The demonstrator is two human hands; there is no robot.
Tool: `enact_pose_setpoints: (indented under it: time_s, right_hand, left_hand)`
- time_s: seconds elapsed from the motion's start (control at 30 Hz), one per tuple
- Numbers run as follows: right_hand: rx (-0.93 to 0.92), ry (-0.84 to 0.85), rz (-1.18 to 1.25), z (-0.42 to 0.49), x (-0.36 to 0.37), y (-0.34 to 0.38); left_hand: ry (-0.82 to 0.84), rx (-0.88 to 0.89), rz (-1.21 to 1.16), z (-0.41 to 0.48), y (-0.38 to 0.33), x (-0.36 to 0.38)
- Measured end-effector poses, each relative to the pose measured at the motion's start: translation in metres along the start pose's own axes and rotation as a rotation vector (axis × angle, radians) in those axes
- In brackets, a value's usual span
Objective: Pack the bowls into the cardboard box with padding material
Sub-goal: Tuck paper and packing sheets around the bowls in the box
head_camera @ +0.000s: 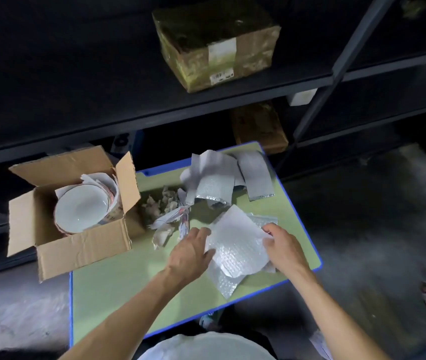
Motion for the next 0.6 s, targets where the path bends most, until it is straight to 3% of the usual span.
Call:
enact_pose_setpoints:
  time_s: [0.1,0.23,0.5,0.6]
  right_hand:
    - [-0.081,0.175,-0.029,-0.004,-0.016,0.008]
    - [-0.172,0.294,-0.014,-0.016,-0.029,0.035]
    - [-0.332,0.205,0.178,-0.03,-0.042,0.109]
    - [-0.376,0.132,0.125,-0.028,-0.034,0.139]
  left_hand:
    - [-0.085,0.041,-0.067,0.0,-0.006,-0.024]
    - [-0.041,0.073,-0.212,-0.002,-0.015,-0.044]
    - [-0.203,0.121,-0.295,-0.053,-0.004,-0.094]
    - [-0.312,0.073,-0.356,-0.079,0.021,-0.125]
Point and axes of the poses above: each hand's wrist, its own z-axis towards the middle knuckle, its own x-axis out of the palm, y = z × x, the point moved 8 cm from there along z, towards the middle knuckle, and after that the axes turned 5 degrees about y, right-handed, at the moved point
